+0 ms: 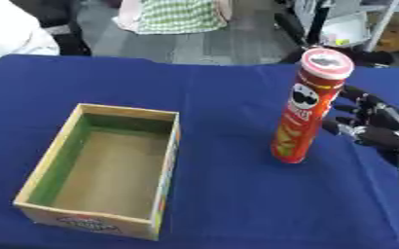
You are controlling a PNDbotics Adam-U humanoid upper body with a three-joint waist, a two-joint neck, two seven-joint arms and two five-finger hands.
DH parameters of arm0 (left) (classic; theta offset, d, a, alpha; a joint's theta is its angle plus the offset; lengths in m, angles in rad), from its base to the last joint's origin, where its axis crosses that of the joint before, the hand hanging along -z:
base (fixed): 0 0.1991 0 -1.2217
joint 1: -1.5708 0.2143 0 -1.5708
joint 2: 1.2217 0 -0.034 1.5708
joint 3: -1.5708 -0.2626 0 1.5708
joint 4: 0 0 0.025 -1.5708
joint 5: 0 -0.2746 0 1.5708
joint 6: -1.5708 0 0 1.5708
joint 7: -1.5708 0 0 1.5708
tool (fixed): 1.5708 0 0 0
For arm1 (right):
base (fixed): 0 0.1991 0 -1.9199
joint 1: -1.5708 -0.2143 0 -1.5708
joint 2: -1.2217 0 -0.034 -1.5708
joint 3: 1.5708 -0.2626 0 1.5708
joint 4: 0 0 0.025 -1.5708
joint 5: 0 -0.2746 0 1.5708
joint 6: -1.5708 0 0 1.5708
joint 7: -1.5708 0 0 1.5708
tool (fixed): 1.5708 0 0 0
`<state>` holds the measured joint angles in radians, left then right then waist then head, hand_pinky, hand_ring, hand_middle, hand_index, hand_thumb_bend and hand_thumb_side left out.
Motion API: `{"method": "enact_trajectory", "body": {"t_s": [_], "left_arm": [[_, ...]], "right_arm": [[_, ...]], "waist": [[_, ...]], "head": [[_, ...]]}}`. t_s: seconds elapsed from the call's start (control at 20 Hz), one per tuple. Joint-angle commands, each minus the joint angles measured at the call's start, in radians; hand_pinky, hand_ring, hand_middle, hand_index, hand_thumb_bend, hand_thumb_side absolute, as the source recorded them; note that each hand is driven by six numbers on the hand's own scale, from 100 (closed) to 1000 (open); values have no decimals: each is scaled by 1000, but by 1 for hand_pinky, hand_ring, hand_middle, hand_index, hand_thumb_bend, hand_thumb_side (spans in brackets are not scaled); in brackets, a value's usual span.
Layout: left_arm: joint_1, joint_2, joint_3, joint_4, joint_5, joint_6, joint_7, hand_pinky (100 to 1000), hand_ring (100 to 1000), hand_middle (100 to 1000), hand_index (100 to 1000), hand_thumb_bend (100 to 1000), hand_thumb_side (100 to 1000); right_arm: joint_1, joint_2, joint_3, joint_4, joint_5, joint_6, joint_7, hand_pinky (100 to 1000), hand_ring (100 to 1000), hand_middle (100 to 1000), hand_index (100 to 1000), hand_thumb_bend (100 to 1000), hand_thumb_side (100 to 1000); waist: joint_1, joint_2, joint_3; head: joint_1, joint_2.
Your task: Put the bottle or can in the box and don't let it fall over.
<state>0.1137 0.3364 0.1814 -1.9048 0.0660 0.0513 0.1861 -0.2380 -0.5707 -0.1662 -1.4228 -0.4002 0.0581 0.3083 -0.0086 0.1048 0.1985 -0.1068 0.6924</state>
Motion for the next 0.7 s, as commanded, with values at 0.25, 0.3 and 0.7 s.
{"method": "enact_trajectory", "body": {"t_s": [0.25,0.3,0.7], "left_arm": [[-3,10,0,-11,-2,-1,-3,923,773,827,829,100,731],[-3,10,0,-10,-2,-1,-3,923,773,827,829,100,731],[-4,10,0,-10,-2,-1,-4,922,772,826,829,100,731]], "right_arm": [[-19,-13,-4,-24,-10,3,0,923,963,1000,1000,612,100],[-21,-11,-3,-24,-12,3,0,923,963,1000,1000,613,100],[-38,7,4,-22,-20,6,3,925,966,1000,1000,618,100]], "waist": [[0,-5,0],[0,-5,0],[0,-2,2]], "head": [[2,-13],[1,-14],[1,-19]]}}
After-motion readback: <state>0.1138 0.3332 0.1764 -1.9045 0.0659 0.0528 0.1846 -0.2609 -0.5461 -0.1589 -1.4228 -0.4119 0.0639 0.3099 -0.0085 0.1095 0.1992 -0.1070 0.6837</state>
